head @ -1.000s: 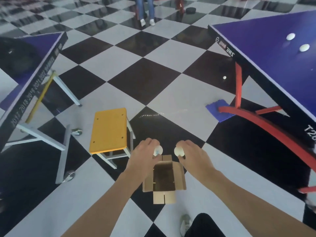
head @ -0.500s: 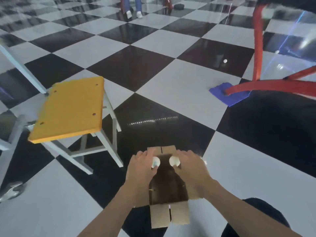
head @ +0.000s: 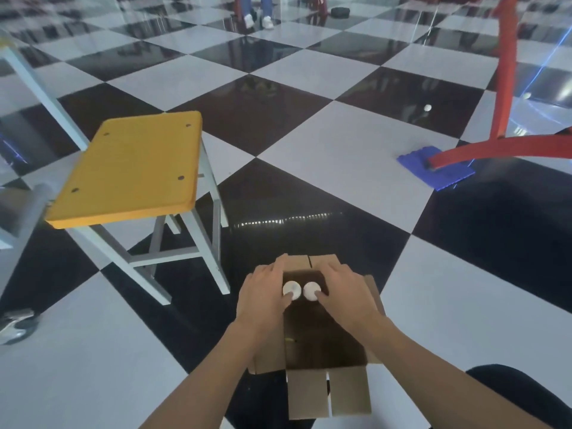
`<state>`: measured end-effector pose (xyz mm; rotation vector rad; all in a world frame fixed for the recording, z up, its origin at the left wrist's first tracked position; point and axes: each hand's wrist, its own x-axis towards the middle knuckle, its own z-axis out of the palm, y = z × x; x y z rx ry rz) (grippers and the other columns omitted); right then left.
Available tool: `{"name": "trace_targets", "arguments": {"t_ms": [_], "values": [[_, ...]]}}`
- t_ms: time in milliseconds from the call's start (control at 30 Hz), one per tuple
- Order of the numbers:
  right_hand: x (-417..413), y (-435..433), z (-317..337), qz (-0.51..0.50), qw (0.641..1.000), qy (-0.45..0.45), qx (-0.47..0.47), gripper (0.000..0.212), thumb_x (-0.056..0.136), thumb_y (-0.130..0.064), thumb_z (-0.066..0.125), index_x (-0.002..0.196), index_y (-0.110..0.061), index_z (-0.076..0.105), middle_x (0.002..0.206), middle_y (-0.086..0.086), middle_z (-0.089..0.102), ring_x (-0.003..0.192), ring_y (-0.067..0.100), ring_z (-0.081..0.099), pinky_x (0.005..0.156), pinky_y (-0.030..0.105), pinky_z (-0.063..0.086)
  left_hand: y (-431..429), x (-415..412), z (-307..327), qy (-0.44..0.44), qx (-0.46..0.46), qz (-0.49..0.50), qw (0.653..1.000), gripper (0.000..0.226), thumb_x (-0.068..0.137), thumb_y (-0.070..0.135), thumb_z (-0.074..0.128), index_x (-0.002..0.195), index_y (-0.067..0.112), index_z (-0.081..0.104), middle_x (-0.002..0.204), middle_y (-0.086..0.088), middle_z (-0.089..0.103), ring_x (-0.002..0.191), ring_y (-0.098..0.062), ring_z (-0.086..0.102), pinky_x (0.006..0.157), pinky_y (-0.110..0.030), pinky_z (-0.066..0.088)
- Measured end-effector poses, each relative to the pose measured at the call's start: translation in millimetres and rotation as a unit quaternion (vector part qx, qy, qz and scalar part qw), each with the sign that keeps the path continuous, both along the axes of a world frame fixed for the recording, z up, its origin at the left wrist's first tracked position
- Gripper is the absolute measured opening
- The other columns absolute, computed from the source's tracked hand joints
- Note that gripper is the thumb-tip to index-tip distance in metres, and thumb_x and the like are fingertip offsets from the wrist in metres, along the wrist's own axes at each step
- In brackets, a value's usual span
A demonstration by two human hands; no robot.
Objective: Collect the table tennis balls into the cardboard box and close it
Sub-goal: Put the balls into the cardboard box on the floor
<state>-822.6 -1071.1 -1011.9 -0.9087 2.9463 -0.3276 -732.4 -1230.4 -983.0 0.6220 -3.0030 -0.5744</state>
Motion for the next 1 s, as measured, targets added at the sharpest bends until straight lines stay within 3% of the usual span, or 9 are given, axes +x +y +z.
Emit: {"name": "trace_targets", "arguments": {"t_ms": [100,167,267,400,500,600,800,1000], "values": [[-2,0,1,-0.007,0.999,-0.013,-0.037,0.033,0.086,-0.045,0.063,0.111,-0.043,0.042,0.108,-0.017,0.058,0.084,0.011,0.058,0.073,0.019,0.034,-3,0,1,0.023,0.007,-0.007,1.0,0.079,0.085,0.039,0.073,0.149,0.03,0.029,0.144,0.006,0.049,0.132,-0.017,0.046,0.11,-0.037,0.037],[-1,2,4,-0.01,1.0,0.001,-0.028,0.033,0.089,-0.044,0.059,0.118,-0.041,0.043,0.116,-0.015,0.059,0.093,0.012,0.061,0.077,0.023,0.04,-4,2,3,0.023,-0.004,-0.018,1.0,0.079,0.087,0.038,0.07,0.151,0.029,0.025,0.151,0.006,0.042,0.139,-0.016,0.038,0.115,-0.037,0.03],[2,-1,14,-0.024,0.999,0.002,-0.024,0.038,0.092,-0.044,0.055,0.129,-0.037,0.045,0.134,-0.011,0.055,0.112,0.016,0.06,0.09,0.033,0.049,-4,0,12,0.007,-0.024,-0.027,0.999,0.079,0.091,0.037,0.066,0.154,0.029,0.018,0.159,0.006,0.03,0.147,-0.016,0.026,0.119,-0.037,0.019],[9,4,64,-0.019,0.998,-0.045,-0.033,0.039,0.096,-0.037,0.054,0.133,-0.032,0.045,0.15,-0.007,0.042,0.134,0.018,0.045,0.107,0.036,0.038,-2,-1,65,-0.016,-0.029,-0.041,0.999,0.082,0.093,0.034,0.064,0.156,0.025,0.013,0.162,0.003,0.023,0.15,-0.017,0.017,0.121,-0.036,0.016],[18,13,133,-0.006,0.997,-0.071,-0.029,0.041,0.098,-0.036,0.051,0.138,-0.031,0.041,0.154,-0.006,0.036,0.14,0.019,0.035,0.113,0.038,0.03,6,1,136,-0.039,-0.033,-0.06,0.997,0.086,0.093,0.028,0.065,0.157,0.023,0.008,0.164,0.002,0.016,0.151,-0.018,0.011,0.121,-0.035,0.012],[27,19,220,0.006,0.998,-0.058,-0.012,0.053,0.1,-0.04,0.046,0.148,-0.028,0.029,0.16,-0.004,0.024,0.146,0.019,0.023,0.112,0.03,0.01,17,1,222,-0.033,-0.067,-0.086,0.993,0.083,0.098,0.026,0.057,0.157,0.018,0.0,0.166,0.0,0.008,0.152,-0.02,0.004,0.121,-0.034,0.006],[38,36,406,0.025,0.998,0.024,0.044,0.066,0.101,-0.049,0.024,0.155,-0.018,0.003,0.164,0.008,-0.002,0.15,0.029,-0.004,0.122,0.045,0.005,38,0,401,0.019,-0.152,-0.116,0.981,0.077,0.104,0.04,0.035,0.154,0.011,-0.016,0.164,-0.009,-0.013,0.151,-0.027,-0.012,0.124,-0.042,0.0],[43,47,576,-0.025,0.995,0.083,0.059,0.069,0.097,-0.058,0.021,0.155,-0.023,0.009,0.164,0.007,-0.001,0.149,0.034,-0.002,0.12,0.052,0.008,47,3,559,0.096,-0.18,-0.14,0.969,0.071,0.097,0.05,0.007,0.154,0.015,-0.017,0.165,-0.009,-0.006,0.151,-0.03,-0.007,0.122,-0.047,0.013]]}}
